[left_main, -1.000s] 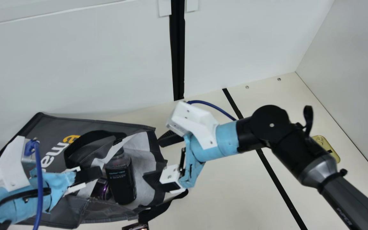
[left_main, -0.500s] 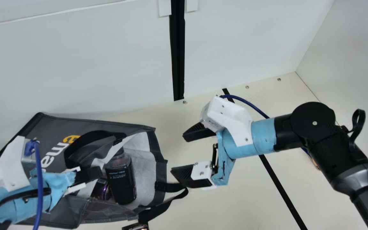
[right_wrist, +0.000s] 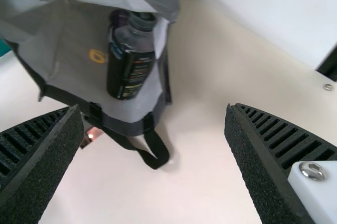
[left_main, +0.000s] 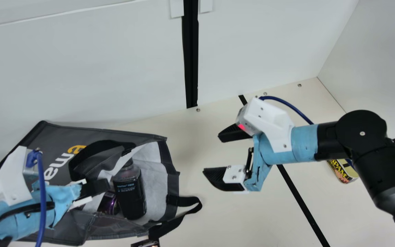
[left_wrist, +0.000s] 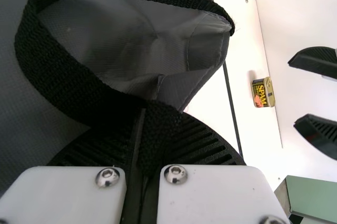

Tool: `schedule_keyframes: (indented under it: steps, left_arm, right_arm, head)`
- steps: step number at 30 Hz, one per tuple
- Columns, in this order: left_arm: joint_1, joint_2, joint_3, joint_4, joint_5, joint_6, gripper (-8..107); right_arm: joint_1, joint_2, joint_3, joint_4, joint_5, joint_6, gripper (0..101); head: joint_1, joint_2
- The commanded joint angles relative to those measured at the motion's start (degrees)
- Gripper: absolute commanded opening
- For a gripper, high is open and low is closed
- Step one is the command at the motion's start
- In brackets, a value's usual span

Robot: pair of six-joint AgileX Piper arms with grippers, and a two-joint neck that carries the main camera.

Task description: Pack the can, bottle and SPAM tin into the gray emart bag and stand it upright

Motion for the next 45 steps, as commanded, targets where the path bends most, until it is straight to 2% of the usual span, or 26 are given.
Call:
schedule_keyframes:
  steps: [1, 12, 23, 34, 45]
  left_arm:
    - [0.00, 0.00, 0.00, 0.00, 0.00, 0.00, -8]
    - [0.00, 0.00, 0.00, 0.00, 0.00, 0.00, -8]
    - [0.00, 0.00, 0.00, 0.00, 0.00, 0.00, -8]
    - [0.00, 0.00, 0.00, 0.00, 0.00, 0.00, -8]
    - [0.00, 0.00, 0.00, 0.00, 0.00, 0.00, -8]
  right_arm:
    - [-1.57, 0.02, -0.09, -0.50, -0.05, -0.35, 95]
    - [-11.08, 0.19, -2.63, -3.67, -0.05, 0.36, 95]
    - [-20.66, -0.99, -6.82, -9.76, -0.05, 4.30, 95]
    - [-27.09, -3.42, -10.64, -16.90, -0.05, 12.20, 95]
    - [-29.01, -5.88, -13.47, -25.12, -0.05, 22.66, 95]
  head:
    - [-1.30, -0.14]
    - [-1.30, -0.14]
    - [-1.30, -0.14]
    - [-1.30, -0.14]
    - [-1.30, -0.14]
